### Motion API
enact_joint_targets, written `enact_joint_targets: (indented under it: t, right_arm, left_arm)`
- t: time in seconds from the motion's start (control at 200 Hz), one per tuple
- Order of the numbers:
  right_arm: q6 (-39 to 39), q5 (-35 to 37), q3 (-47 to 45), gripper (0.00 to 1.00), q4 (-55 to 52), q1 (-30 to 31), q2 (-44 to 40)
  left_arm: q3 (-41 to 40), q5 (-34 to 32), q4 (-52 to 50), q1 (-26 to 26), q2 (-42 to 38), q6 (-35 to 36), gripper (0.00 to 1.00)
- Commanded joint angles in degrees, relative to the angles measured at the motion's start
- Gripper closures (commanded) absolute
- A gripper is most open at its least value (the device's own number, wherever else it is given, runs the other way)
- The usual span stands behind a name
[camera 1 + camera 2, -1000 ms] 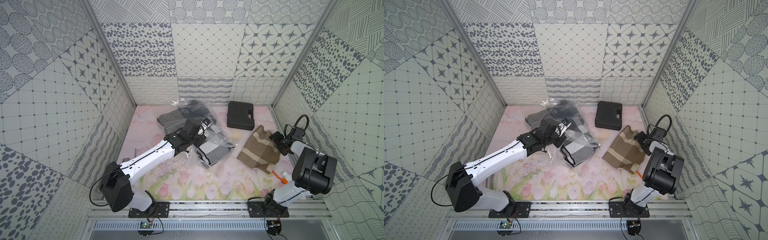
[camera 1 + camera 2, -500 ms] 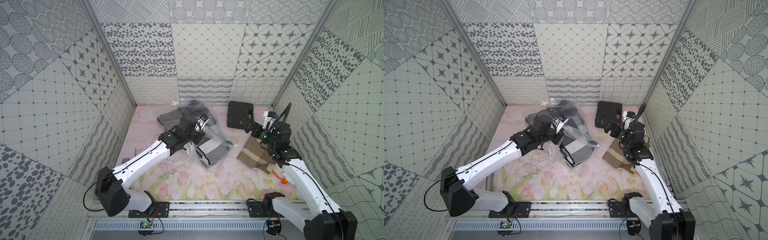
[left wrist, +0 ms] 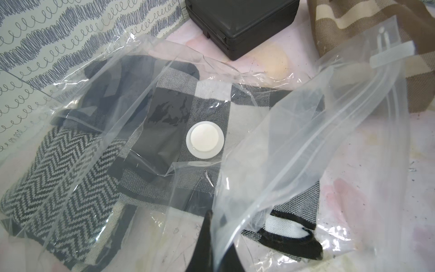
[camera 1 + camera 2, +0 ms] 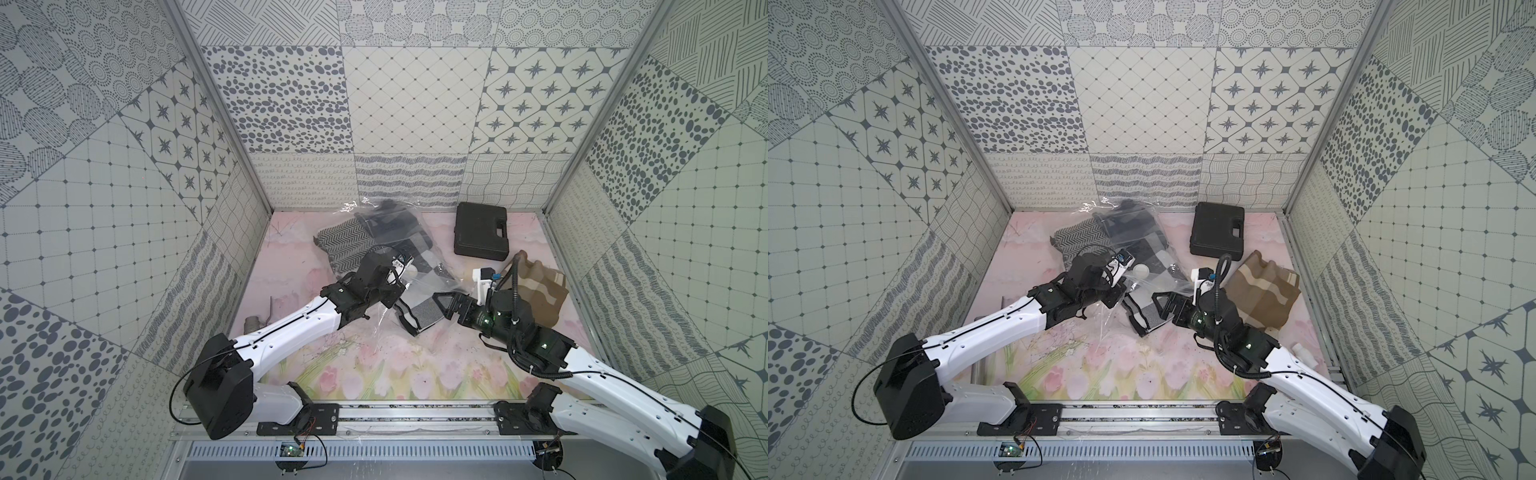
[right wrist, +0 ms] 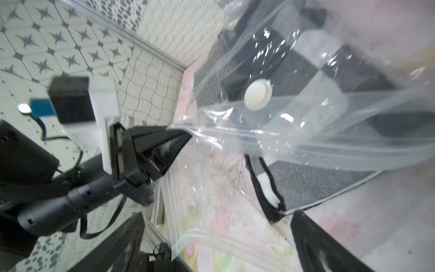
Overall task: Take the blanket out of the vacuum bag
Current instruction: Take out the blanket from the vacuum bag.
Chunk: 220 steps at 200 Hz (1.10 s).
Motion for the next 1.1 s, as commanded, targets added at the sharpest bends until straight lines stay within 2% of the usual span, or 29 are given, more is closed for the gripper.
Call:
enact_joint_targets:
  t: [0.0,0.255,0.35,0.445,0.595,0.785,1.031,1.096]
  right_arm:
    - [3.27,6.02,-3.12,0.00,9.66,3.01,4.17]
    - [4.04,7.45,-2.83,0.00,13.17,5.28,13.69]
    - [5.92,9.57,-5.90,0.00,15.26,5.24,14.80]
    - [8.92,11.04,-10.22,0.00,21.80,4.37,16.24]
    - [10.10,8.05,-8.77,0.00,22.93,2.76,19.90]
    - [15.71,5.48,-9.75,0.01,24.76,2.75,24.28]
    - [19.29,6.27,-11.61,0.01,24.52,2.74,25.91]
    - [21.13,7.59,-14.00,0.01,27.44,2.77,25.64]
  left_arm:
    - [-0.69,-2.25,6.20,-0.35,-1.05,-1.37,1.00]
    - [-0.34,-3.10,5.33,-0.76,-1.25,-0.89,1.00]
    - [-0.12,-3.31,4.83,-0.85,-1.27,-0.89,1.00]
    - [0.01,-3.22,4.99,-1.08,-1.01,-1.01,1.00]
    - [0.34,-3.88,4.84,-1.48,0.14,-0.94,1.00]
    - [0.40,-4.45,4.31,-1.72,0.18,-0.66,1.00]
    - [-0.24,-5.04,4.09,-1.79,-0.06,-0.24,1.00]
    - [-0.53,-4.92,4.43,-1.84,-0.05,-0.23,1.00]
